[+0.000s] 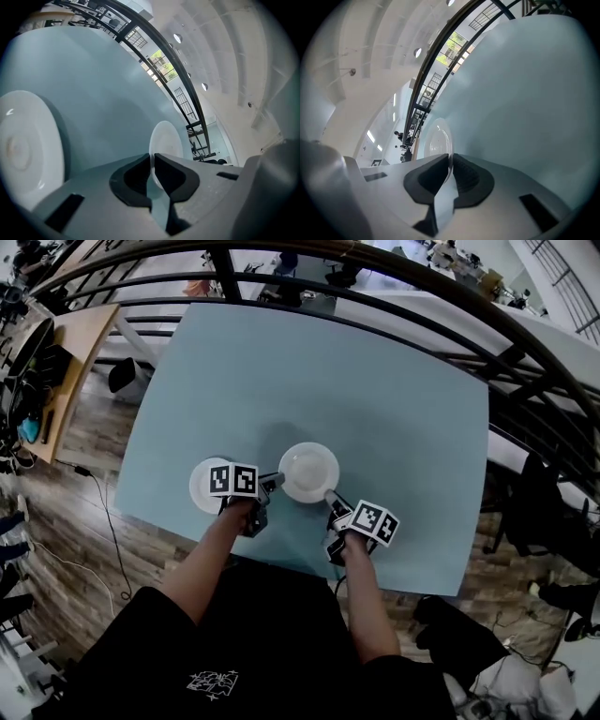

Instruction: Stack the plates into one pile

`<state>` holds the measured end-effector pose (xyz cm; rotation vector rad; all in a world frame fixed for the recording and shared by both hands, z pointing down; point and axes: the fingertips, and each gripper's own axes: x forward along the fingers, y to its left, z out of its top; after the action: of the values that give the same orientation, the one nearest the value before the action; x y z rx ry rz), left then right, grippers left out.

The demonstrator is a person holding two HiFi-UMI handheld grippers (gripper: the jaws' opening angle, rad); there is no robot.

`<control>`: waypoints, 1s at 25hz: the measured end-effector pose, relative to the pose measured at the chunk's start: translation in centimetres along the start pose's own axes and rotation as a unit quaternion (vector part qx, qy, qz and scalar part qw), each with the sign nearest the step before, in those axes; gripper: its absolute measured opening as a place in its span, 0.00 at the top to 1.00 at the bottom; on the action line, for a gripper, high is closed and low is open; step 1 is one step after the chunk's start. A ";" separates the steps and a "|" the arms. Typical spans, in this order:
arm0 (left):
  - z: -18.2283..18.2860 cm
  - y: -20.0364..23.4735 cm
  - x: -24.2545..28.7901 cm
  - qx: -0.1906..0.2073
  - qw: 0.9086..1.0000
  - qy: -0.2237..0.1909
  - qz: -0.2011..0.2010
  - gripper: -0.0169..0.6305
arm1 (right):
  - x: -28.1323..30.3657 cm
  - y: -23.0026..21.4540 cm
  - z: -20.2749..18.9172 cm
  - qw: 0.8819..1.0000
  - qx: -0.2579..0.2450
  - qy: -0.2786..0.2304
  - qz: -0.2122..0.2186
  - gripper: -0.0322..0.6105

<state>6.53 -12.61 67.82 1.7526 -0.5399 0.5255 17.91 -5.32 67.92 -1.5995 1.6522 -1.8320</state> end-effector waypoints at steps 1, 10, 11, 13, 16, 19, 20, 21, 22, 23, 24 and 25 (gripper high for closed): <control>0.0 0.4 -0.6 -0.002 1.000 -0.003 0.001 0.92 | 0.4 0.4 -0.4 1.000 -0.003 0.004 0.001 0.90; -0.3 3.4 -5.7 -0.024 0.999 -0.033 0.014 0.92 | 2.8 3.9 -4.0 0.999 -0.032 0.043 0.010 0.90; -0.5 3.9 -6.2 -0.028 0.999 -0.036 0.016 0.92 | 3.1 4.2 -4.5 0.998 -0.035 0.048 0.011 0.90; -0.7 4.9 -7.2 -0.035 0.998 -0.043 0.022 0.92 | 3.8 4.8 -5.4 0.997 -0.041 0.059 0.013 0.90; -1.0 6.5 -8.9 -0.047 0.997 -0.054 0.028 0.92 | 5.0 5.8 -6.9 0.996 -0.050 0.075 0.014 0.90; -1.2 7.9 -10.5 -0.059 0.996 -0.063 0.033 0.92 | 6.1 6.7 -8.2 0.994 -0.060 0.091 0.014 0.90; -1.3 8.3 -10.9 -0.063 0.995 -0.066 0.034 0.92 | 6.4 7.0 -8.6 0.993 -0.063 0.096 0.014 0.90; -1.3 8.8 -11.4 -0.066 0.995 -0.069 0.036 0.92 | 6.9 7.3 -9.0 0.992 -0.066 0.102 0.014 0.90; -1.3 9.3 -12.0 -0.070 0.994 -0.071 0.038 0.92 | 7.4 7.7 -9.4 0.992 -0.070 0.107 0.013 0.90; -1.3 9.9 -12.5 -0.073 0.994 -0.074 0.040 0.92 | 7.9 8.0 -9.9 0.991 -0.074 0.113 0.013 0.90; -1.3 10.5 -13.1 -0.076 0.993 -0.077 0.043 0.92 | 8.4 8.4 -10.4 0.990 -0.078 0.118 0.013 0.90; -1.4 11.1 -13.6 -0.079 0.993 -0.081 0.046 0.92 | 8.8 8.7 -10.9 0.989 -0.083 0.124 0.012 0.90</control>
<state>-11.02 -12.60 68.38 1.6320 -0.7596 0.3962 1.76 -8.51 68.21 -1.4513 1.9678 -1.9954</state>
